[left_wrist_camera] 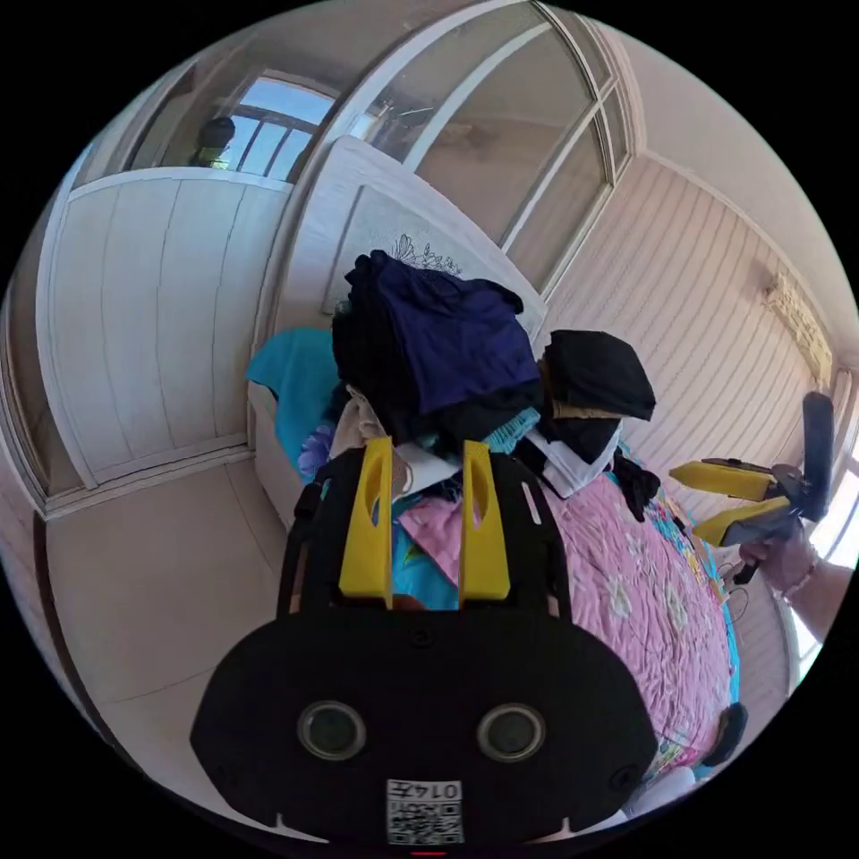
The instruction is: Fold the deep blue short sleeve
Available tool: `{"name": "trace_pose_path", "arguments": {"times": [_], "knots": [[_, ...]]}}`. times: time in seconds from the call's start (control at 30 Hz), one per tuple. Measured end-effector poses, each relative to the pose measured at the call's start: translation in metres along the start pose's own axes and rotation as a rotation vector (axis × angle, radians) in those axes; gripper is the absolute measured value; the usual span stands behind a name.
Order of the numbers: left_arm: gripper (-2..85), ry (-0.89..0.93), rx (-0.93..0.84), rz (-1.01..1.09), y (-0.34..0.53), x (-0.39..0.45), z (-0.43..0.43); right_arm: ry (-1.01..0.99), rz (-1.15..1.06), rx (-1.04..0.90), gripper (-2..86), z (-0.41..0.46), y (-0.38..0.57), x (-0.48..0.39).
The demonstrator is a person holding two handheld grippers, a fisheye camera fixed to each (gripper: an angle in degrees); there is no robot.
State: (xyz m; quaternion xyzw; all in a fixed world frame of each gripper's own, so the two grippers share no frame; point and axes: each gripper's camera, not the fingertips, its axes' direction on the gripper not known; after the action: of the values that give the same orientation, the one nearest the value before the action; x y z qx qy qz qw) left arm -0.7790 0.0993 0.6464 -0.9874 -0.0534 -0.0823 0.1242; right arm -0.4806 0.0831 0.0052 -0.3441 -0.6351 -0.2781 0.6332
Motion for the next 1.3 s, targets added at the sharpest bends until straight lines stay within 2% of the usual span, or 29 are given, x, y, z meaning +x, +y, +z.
{"name": "trace_pose_path", "arguments": {"times": [0.17,0.3,0.43,0.63,0.77,0.83,0.93,1.03,1.13,1.2,1.3], "knots": [[10.4,0.049,0.051,0.025,-0.03,-0.031,0.013,-0.08,-0.056,-0.007,19.2,0.051,-0.079,-0.01],[3.0,0.09,0.021,-0.03,-0.041,-0.052,0.033,0.008,-0.118,-0.003,19.0,0.074,-0.115,-0.015],[-0.3,0.101,-0.025,-0.074,-0.042,-0.064,0.047,0.05,-0.103,0.03,19.0,0.086,-0.131,-0.007],[-1.0,0.224,0.002,0.06,-0.042,-0.044,0.05,0.012,-0.006,0.03,17.7,0.116,-0.149,0.025],[-1.0,0.269,0.018,0.141,-0.033,-0.021,0.046,-0.076,0.09,-0.109,8.3,0.145,-0.152,0.061],[-1.0,0.271,-0.005,0.177,-0.029,-0.009,0.048,-0.039,0.134,-0.177,6.4,0.148,-0.145,0.076],[-1.0,0.308,-0.02,0.238,-0.023,0.013,0.052,-0.08,0.103,-0.124,5.8,0.122,-0.115,0.103],[-1.0,0.458,-0.047,0.29,-0.02,0.054,0.058,-0.134,0.194,-0.002,4.4,0.067,-0.06,0.141],[-1.0,0.63,-0.124,0.432,-0.005,0.123,0.065,-0.178,0.389,0.126,3.3,0.004,0.029,0.182],[-1.0,0.834,-0.291,0.505,0.02,0.184,0.072,-0.165,0.599,0.185,2.3,-0.043,0.123,0.199],[-1.0,1.023,-0.487,0.552,0.077,0.244,0.081,0.013,0.888,0.157,1.5,-0.092,0.253,0.196]]}}
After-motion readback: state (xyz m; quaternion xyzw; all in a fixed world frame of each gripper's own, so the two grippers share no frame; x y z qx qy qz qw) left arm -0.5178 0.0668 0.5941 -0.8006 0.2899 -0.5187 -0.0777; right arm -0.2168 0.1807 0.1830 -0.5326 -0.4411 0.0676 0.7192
